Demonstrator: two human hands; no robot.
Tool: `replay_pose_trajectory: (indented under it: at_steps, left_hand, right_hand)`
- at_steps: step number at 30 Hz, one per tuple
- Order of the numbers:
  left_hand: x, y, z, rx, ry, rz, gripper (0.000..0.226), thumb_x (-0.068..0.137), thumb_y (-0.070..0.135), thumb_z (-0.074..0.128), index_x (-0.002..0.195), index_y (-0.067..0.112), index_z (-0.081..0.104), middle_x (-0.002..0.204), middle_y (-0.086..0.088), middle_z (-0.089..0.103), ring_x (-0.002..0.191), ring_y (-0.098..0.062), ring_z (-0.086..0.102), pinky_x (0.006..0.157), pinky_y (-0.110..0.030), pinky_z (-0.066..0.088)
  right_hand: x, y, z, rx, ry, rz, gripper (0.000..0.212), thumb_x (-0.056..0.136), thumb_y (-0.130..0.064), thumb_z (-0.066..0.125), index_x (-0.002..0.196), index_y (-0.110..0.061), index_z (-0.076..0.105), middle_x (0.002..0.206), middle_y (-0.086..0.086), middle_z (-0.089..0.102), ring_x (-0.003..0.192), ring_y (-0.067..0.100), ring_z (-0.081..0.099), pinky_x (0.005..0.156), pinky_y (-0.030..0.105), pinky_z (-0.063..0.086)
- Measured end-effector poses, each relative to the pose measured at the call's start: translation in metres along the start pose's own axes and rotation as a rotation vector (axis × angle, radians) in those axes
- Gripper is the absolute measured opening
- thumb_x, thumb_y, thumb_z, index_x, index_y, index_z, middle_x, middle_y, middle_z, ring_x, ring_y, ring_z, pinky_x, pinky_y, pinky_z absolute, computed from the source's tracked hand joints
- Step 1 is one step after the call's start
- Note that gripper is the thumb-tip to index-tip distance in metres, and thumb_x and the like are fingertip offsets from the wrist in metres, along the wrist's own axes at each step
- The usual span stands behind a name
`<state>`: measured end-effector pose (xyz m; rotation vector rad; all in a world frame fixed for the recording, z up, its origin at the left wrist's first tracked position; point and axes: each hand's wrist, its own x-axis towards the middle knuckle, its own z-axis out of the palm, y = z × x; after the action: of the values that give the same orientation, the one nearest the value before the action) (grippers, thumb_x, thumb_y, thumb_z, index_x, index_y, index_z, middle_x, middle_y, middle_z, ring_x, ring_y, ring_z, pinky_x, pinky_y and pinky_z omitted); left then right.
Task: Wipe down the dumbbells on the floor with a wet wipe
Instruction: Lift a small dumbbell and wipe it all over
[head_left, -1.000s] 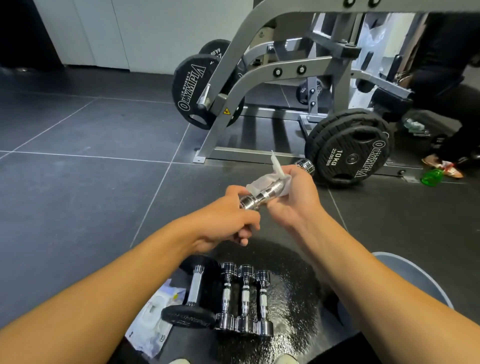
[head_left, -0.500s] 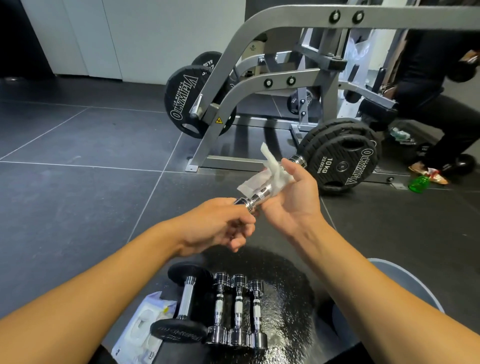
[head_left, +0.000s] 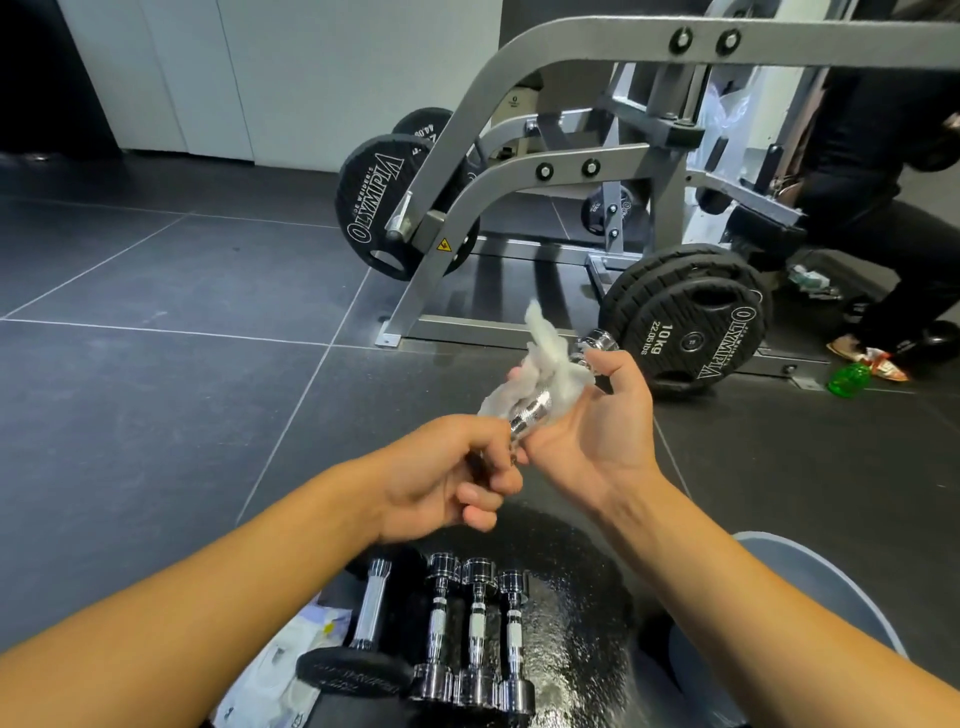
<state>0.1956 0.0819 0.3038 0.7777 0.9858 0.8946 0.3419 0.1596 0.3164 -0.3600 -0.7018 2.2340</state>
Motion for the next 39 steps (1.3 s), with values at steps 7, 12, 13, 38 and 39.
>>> replay_pose_trajectory:
  at_steps: [7,12,13,38,39]
  left_hand:
    - [0.007,0.0,0.002,0.288,0.175,0.161,0.022,0.071,0.006,0.057,0.087,0.012,0.043,0.067,-0.005,0.044,0.05,-0.015,0.032,0.05,-0.03,0.032]
    - [0.012,-0.007,-0.004,1.144,0.575,0.375,0.028,0.085,0.028,0.058,0.108,0.029,0.042,0.077,0.006,0.058,0.067,-0.015,0.054,0.06,-0.037,0.046]
    - [0.013,-0.009,-0.004,1.184,0.601,0.387,0.027,0.086,0.029,0.058,0.108,0.029,0.042,0.077,0.006,0.056,0.068,-0.015,0.053,0.059,-0.036,0.044]
    - [0.001,-0.002,0.01,0.172,-0.03,0.22,0.022,0.056,0.003,0.056,0.078,0.008,0.057,0.062,-0.009,0.043,0.051,-0.016,0.032,0.049,-0.024,0.023]
    - [0.002,-0.002,0.01,0.143,-0.06,0.216,0.024,0.055,0.005,0.057,0.079,0.007,0.057,0.062,-0.01,0.042,0.052,-0.017,0.029,0.05,-0.026,0.02]
  right_hand:
    - [0.004,0.003,0.004,0.073,0.017,-0.041,0.031,0.091,-0.027,0.046,0.112,-0.008,0.06,0.085,0.005,0.053,0.074,0.02,0.052,0.074,0.034,0.042]
    - [0.01,0.005,0.003,0.121,0.014,-0.037,0.051,0.087,-0.028,0.05,0.136,-0.016,0.038,0.099,0.013,0.046,0.086,0.026,0.044,0.09,0.036,0.032]
    - [0.01,0.005,0.002,0.107,0.023,-0.04,0.052,0.087,-0.029,0.049,0.136,-0.015,0.037,0.103,0.015,0.046,0.092,0.028,0.045,0.094,0.037,0.034]
    - [0.003,0.009,-0.008,-0.127,0.061,-0.016,0.052,0.082,-0.044,0.072,0.113,-0.002,0.072,0.107,0.013,0.074,0.102,0.027,0.072,0.094,0.042,0.058]
    - [0.004,0.01,-0.007,-0.136,0.048,-0.003,0.057,0.084,-0.049,0.068,0.118,-0.003,0.069,0.115,0.015,0.073,0.111,0.029,0.069,0.102,0.045,0.054]
